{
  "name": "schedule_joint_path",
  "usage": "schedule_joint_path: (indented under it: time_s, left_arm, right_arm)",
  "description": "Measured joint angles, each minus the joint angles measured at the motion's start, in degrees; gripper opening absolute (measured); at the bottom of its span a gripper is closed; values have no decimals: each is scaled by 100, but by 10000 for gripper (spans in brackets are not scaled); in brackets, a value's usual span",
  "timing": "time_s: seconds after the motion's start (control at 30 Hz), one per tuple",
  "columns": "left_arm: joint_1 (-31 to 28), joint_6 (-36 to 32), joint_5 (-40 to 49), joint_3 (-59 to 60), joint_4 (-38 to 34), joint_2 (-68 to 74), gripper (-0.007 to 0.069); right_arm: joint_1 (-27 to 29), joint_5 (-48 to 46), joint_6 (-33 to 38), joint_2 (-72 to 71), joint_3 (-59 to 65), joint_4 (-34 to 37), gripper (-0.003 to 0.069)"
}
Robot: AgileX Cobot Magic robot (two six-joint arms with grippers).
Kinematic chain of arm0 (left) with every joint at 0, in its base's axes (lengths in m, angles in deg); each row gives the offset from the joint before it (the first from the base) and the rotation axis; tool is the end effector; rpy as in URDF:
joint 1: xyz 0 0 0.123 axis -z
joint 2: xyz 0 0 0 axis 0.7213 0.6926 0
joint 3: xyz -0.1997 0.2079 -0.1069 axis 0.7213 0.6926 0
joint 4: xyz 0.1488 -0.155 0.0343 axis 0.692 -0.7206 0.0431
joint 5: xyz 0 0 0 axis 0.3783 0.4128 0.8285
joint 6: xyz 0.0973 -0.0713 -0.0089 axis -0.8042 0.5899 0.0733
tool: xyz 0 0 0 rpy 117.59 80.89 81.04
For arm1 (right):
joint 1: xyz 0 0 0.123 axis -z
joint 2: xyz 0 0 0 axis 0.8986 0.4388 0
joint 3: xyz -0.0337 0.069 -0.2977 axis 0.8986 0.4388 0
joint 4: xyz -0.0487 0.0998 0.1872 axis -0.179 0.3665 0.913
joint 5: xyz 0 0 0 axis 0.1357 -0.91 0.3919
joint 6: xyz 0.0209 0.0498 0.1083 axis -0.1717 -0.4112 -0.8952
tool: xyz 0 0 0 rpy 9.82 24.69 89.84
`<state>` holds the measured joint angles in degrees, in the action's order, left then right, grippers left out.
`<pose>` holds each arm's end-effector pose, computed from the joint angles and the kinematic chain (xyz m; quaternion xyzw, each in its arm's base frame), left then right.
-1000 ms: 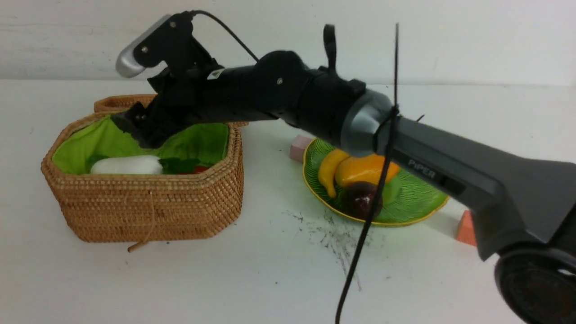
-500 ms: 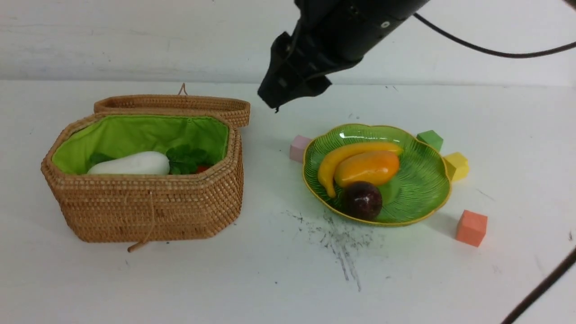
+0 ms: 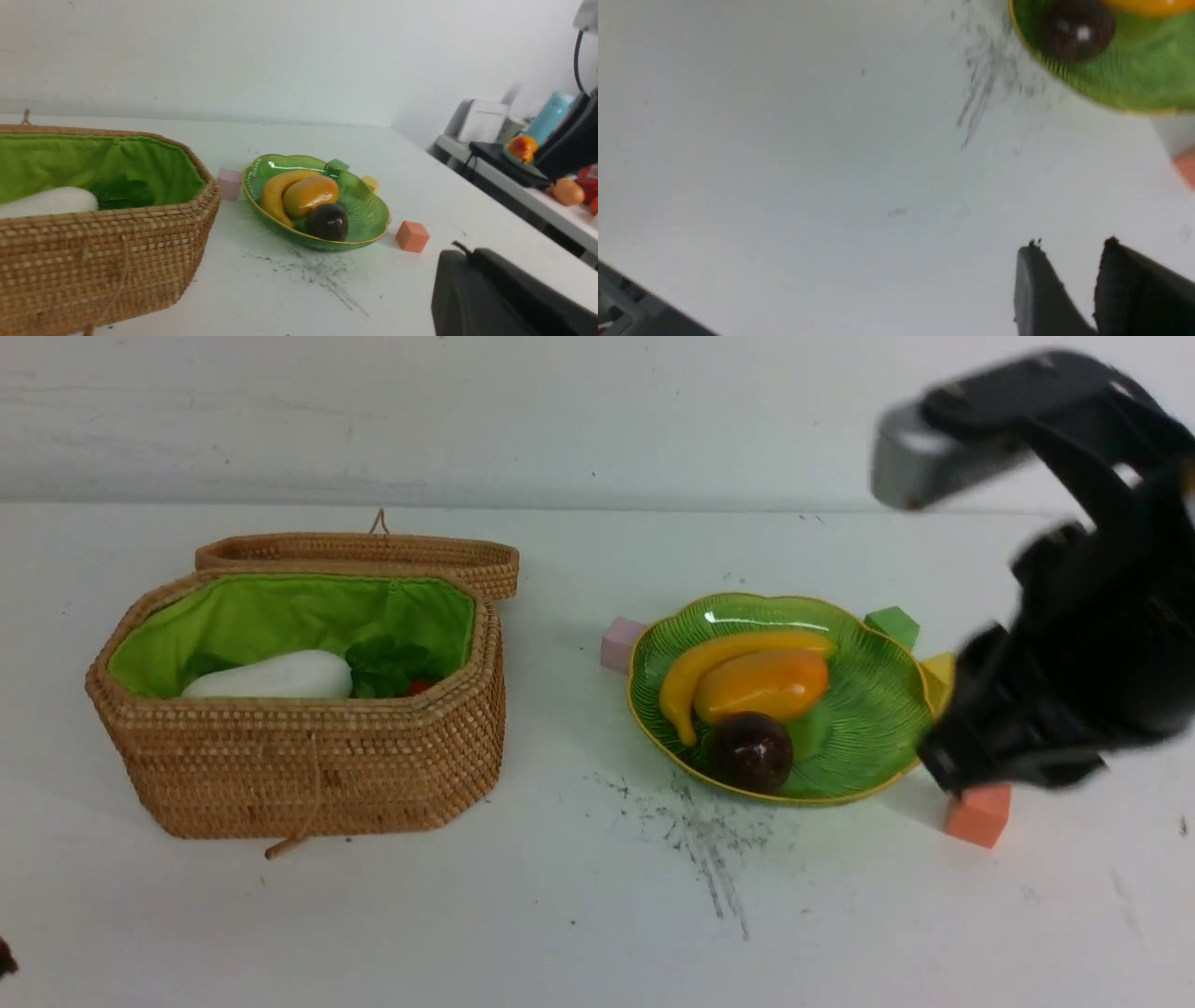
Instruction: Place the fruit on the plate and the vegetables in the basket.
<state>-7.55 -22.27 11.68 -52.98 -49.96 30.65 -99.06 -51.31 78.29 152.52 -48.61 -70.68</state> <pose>0.0063 0.0014 0.2940 0.0965 0.6924 -0.3384 0.6299 0.1572 0.1184 0.3791 -0.2606 0.9332 0.1080 0.2226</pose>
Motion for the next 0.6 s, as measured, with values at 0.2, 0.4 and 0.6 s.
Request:
schedule_joint_path:
  time_s: [0.2,0.4,0.6]
  left_arm:
    - [0,-7,-547,781,-91,-233,-13]
    - [0,-7,-610,1243,-126,-233,-13]
    - [0,-7,-524,1551,-133,-233,-13]
  right_arm:
    - [0,-4,-737,-1234,1558,0,50]
    - [0,0,-976,-2084,2267,0,35]
    - [0,-5,-984,-2599,2306,0,36]
